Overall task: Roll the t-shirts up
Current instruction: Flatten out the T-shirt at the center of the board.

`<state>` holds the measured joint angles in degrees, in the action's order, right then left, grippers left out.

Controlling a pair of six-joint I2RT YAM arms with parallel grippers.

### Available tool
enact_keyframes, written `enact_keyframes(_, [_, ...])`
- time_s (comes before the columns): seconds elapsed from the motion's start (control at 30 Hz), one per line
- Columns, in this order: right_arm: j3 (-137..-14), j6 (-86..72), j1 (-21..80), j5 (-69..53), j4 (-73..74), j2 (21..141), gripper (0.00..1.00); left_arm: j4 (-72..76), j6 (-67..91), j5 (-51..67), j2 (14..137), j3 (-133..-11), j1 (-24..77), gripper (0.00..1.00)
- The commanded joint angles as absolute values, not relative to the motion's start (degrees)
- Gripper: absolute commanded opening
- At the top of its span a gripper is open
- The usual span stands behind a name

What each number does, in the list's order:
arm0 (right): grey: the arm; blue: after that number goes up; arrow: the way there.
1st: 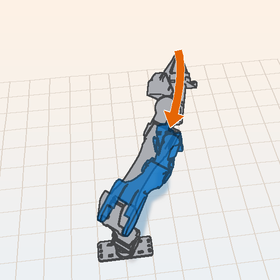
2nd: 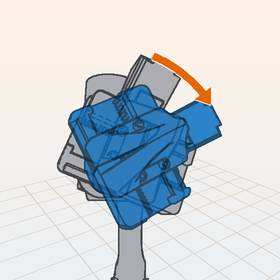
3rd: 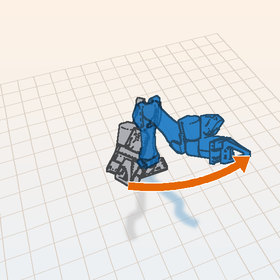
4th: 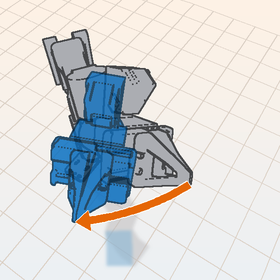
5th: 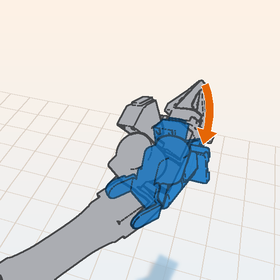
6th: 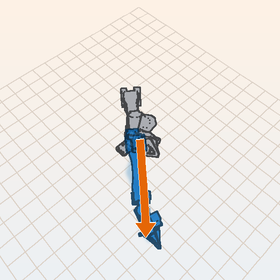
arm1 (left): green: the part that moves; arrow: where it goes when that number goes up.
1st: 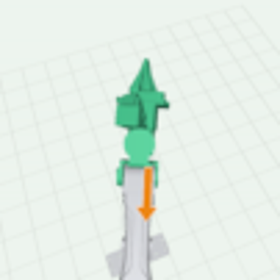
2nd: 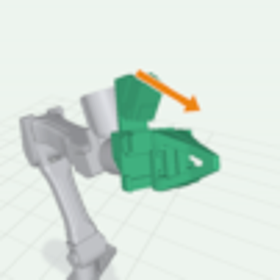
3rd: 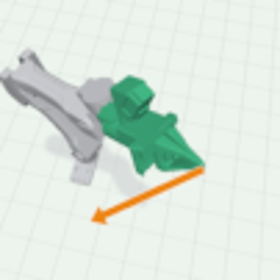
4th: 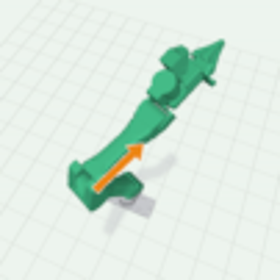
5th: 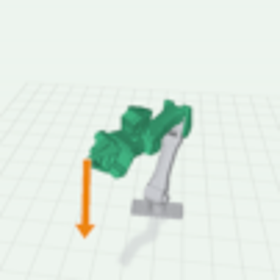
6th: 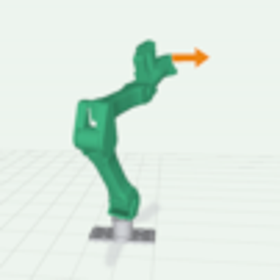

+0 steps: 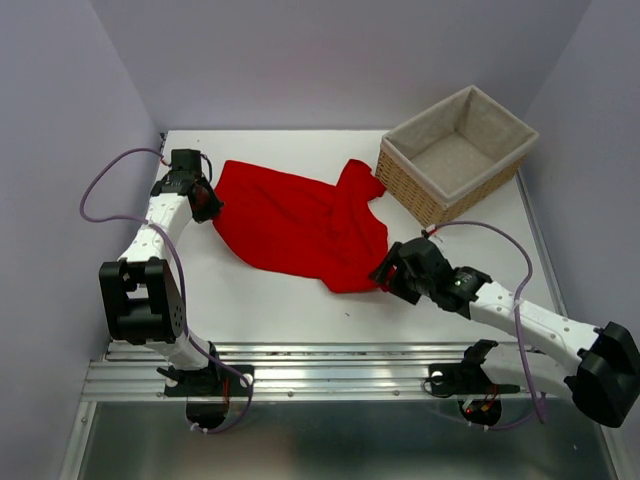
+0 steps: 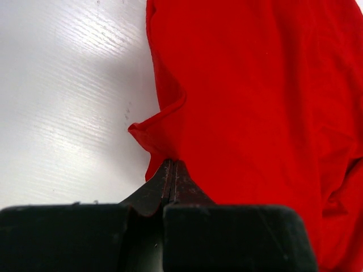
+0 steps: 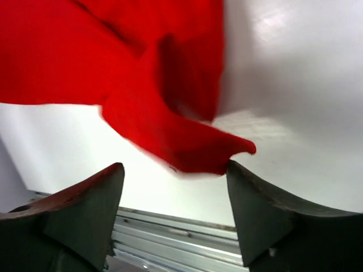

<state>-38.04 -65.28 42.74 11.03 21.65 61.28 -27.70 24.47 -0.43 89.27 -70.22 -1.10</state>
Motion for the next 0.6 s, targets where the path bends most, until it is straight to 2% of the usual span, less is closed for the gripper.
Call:
enact_keyframes(0.0, [-31.9,-68.7,42.5,7.6,30.2,56.5,0.88,-27.4,23.8,-0.3,87.1,-70.8,-1.1,0.00])
enact_keyframes(0.1, [-30.0,-71.2,42.5,9.0,31.8,54.0,0.89,-27.0,24.0,-0.3,87.1,-70.0,-1.1,0.00])
enact_keyframes(0.27, [-28.7,-73.0,42.5,9.2,27.6,52.3,0.76,-26.7,24.2,-0.3,87.3,-69.6,-1.1,0.00])
enact_keyframes(0.47, [-28.2,-72.5,42.5,7.9,18.9,61.2,0.66,-26.9,24.0,-0.3,87.1,-69.5,-1.1,0.00])
enact_keyframes(0.57, [-29.3,-71.3,42.5,7.2,16.0,65.6,0.65,-27.0,24.0,-0.3,86.9,-69.5,-1.1,0.00])
